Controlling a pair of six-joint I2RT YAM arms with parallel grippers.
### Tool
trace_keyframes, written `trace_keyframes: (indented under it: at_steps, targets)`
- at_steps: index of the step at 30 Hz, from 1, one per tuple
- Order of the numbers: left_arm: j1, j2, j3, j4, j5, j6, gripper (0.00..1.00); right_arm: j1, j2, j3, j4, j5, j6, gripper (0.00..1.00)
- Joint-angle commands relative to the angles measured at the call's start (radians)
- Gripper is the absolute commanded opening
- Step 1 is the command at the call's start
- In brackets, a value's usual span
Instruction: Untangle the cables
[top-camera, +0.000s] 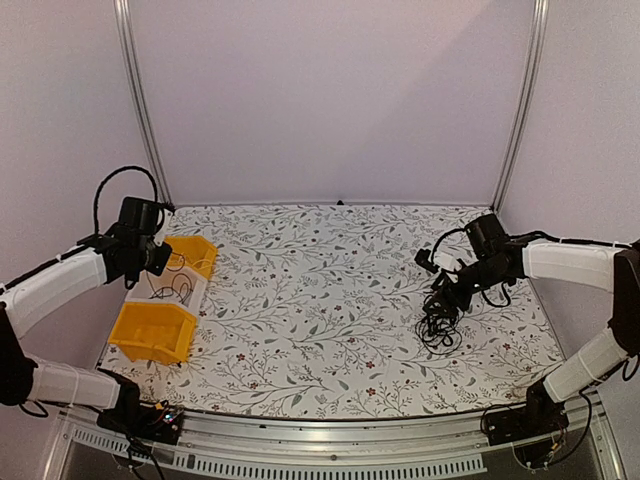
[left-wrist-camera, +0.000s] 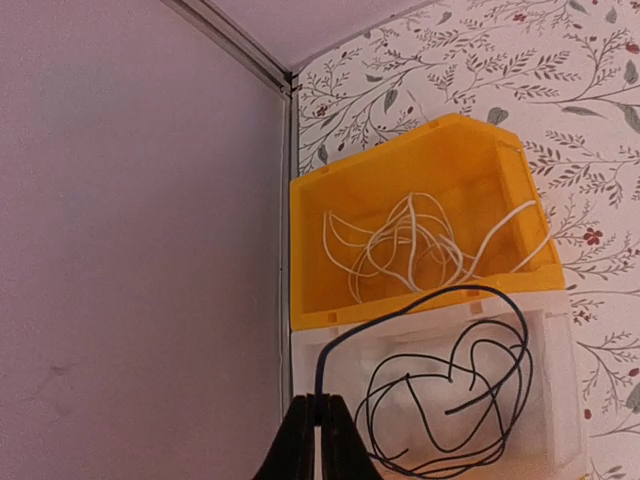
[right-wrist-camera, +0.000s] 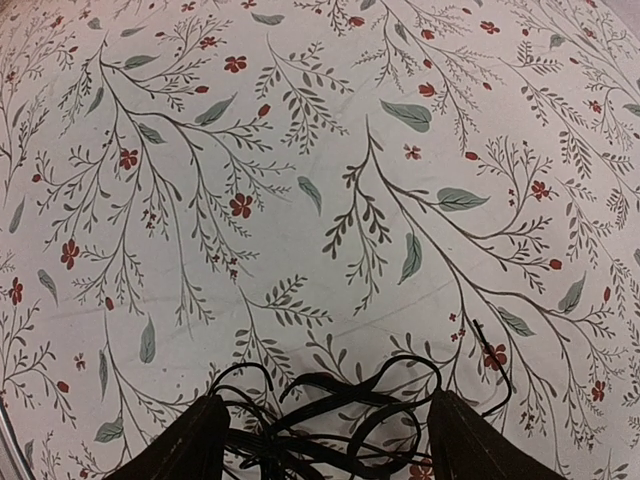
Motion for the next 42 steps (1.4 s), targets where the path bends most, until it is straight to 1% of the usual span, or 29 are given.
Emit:
trace_keyframes:
  at_steps: [1, 6, 8, 12, 16, 18, 21, 24, 27, 29, 31, 33, 36, 42]
  targets:
    - [0.034, 0.015, -0.024, 0.041, -0.077, 0.009, 0.0, 0.001, 0.008, -0.005, 0.007, -0.001, -0.006, 0.73]
    - [0.035, 0.107, -0.031, 0.013, -0.036, -0.03, 0.0, 0.0, 0.009, -0.005, 0.001, -0.001, -0.009, 0.73]
    - [0.035, 0.137, -0.024, -0.014, 0.0, -0.049, 0.0, 0.0, 0.006, -0.008, -0.004, 0.001, -0.011, 0.73]
    - [0.036, 0.212, -0.021, -0.062, 0.001, -0.072, 0.0, 0.001, -0.002, -0.013, -0.002, 0.008, -0.02, 0.73]
    - [0.035, 0.29, -0.019, -0.087, 0.036, -0.109, 0.0, 0.0, 0.001, -0.005, -0.009, -0.003, -0.022, 0.73]
    - [0.017, 0.32, -0.018, -0.107, -0.012, -0.12, 0.0, 0.001, 0.007, -0.002, -0.016, -0.012, -0.022, 0.74]
    - [0.012, 0.305, 0.006, -0.129, -0.073, -0.148, 0.0, 0.0, 0.006, -0.006, -0.015, -0.019, -0.023, 0.74]
    - [0.013, 0.218, 0.024, -0.126, -0.103, -0.167, 0.0, 0.0, 0.01, -0.001, -0.014, -0.02, -0.025, 0.74]
    - [0.021, 0.098, -0.003, -0.098, -0.085, -0.102, 0.0, 0.002, 0.027, 0.005, -0.018, -0.018, -0.025, 0.74]
    - [0.032, 0.067, -0.002, -0.134, -0.085, -0.079, 0.0, 0.005, 0.036, 0.006, -0.019, -0.015, -0.027, 0.74]
    - [0.035, 0.082, 0.003, -0.209, -0.102, -0.072, 0.0, 0.008, 0.044, 0.007, -0.019, -0.012, -0.029, 0.74]
    - [0.035, 0.096, -0.011, -0.239, -0.051, -0.057, 0.0, 0.013, 0.049, 0.012, -0.021, -0.01, -0.03, 0.74]
    - [0.035, 0.115, -0.044, -0.241, 0.008, -0.052, 0.0, 0.019, 0.057, 0.014, -0.021, -0.001, -0.031, 0.74]
    - [0.035, 0.191, -0.038, -0.226, 0.008, -0.047, 0.0, 0.02, 0.055, 0.007, -0.021, 0.005, -0.032, 0.74]
